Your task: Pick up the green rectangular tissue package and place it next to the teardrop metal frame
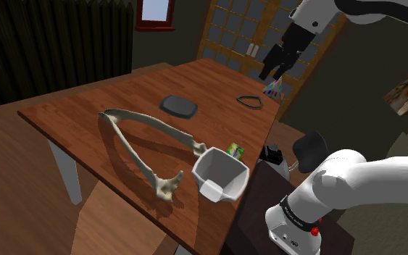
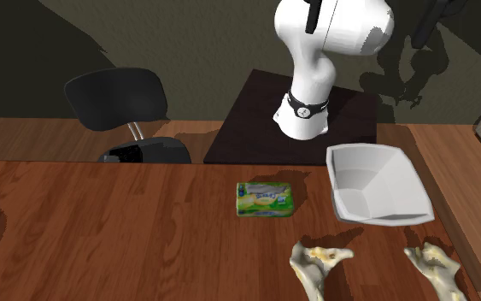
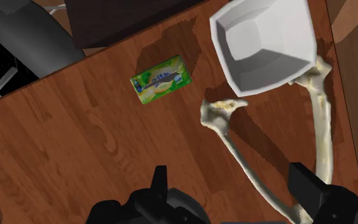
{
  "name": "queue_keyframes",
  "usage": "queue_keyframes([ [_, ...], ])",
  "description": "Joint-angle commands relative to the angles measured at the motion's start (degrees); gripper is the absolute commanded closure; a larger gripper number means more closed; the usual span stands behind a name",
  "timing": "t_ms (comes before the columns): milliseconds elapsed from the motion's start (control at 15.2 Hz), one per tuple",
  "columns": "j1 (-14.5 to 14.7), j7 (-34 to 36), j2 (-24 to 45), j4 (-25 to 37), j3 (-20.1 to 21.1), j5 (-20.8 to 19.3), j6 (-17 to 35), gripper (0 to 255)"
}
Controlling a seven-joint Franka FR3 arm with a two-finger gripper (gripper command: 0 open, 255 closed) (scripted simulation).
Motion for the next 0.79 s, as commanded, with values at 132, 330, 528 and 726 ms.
queue_keyframes([
  [132,-1.6,3.6,0.2,-3.5,0.7,0.2,3.1,0],
  [330,-3.9,9.1,0.8,-8.4,1.8,0.7,7.7,0],
  [528,-6.2,14.5,1.9,-13.1,2.8,1.2,12.4,0],
  [726,-8.4,19.9,3.4,-17.4,4.0,1.8,17.2,0],
])
